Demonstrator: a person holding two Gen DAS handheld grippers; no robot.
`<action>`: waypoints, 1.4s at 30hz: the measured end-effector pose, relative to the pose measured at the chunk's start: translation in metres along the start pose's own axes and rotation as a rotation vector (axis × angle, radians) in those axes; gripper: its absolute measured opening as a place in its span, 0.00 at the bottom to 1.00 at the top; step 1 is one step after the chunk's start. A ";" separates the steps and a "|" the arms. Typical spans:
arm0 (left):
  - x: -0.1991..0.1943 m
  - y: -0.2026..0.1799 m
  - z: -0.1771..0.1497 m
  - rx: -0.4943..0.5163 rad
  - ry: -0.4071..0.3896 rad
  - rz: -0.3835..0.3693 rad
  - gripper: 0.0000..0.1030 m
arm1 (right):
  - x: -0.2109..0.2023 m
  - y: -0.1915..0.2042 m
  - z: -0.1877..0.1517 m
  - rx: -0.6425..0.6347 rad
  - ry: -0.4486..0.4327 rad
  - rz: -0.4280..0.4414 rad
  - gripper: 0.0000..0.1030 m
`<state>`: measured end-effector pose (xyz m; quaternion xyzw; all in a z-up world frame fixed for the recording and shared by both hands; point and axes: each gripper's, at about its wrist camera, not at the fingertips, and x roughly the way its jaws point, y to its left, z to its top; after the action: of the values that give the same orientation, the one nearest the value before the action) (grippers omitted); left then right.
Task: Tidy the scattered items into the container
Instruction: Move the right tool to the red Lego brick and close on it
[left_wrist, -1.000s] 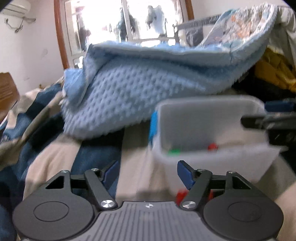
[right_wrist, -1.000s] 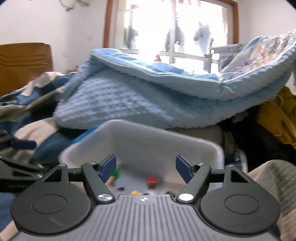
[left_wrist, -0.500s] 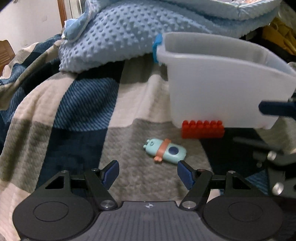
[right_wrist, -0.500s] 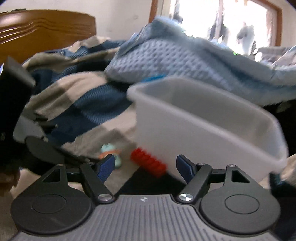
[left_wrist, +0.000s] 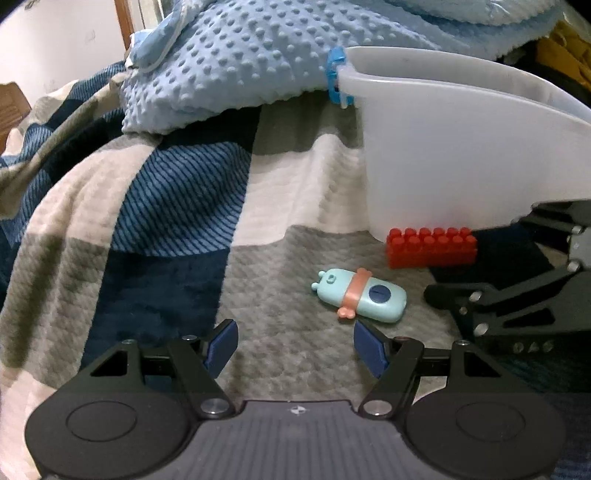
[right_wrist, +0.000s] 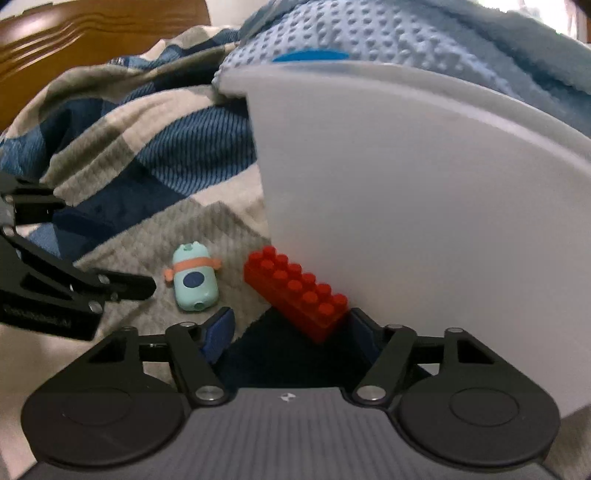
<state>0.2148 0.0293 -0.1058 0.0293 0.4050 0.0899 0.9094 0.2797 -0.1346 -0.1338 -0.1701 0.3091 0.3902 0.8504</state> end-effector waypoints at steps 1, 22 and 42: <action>0.001 0.000 0.001 0.000 0.000 0.000 0.71 | 0.003 0.001 0.000 -0.009 -0.001 0.005 0.66; 0.000 0.016 0.014 -0.057 -0.025 0.019 0.71 | -0.019 0.021 0.017 -0.087 -0.065 0.032 0.52; 0.015 0.023 0.020 -0.030 -0.004 0.070 0.71 | 0.021 0.028 0.021 -0.056 0.042 0.026 0.27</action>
<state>0.2366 0.0549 -0.1002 0.0299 0.4004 0.1278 0.9069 0.2772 -0.0941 -0.1334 -0.1978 0.3179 0.4059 0.8337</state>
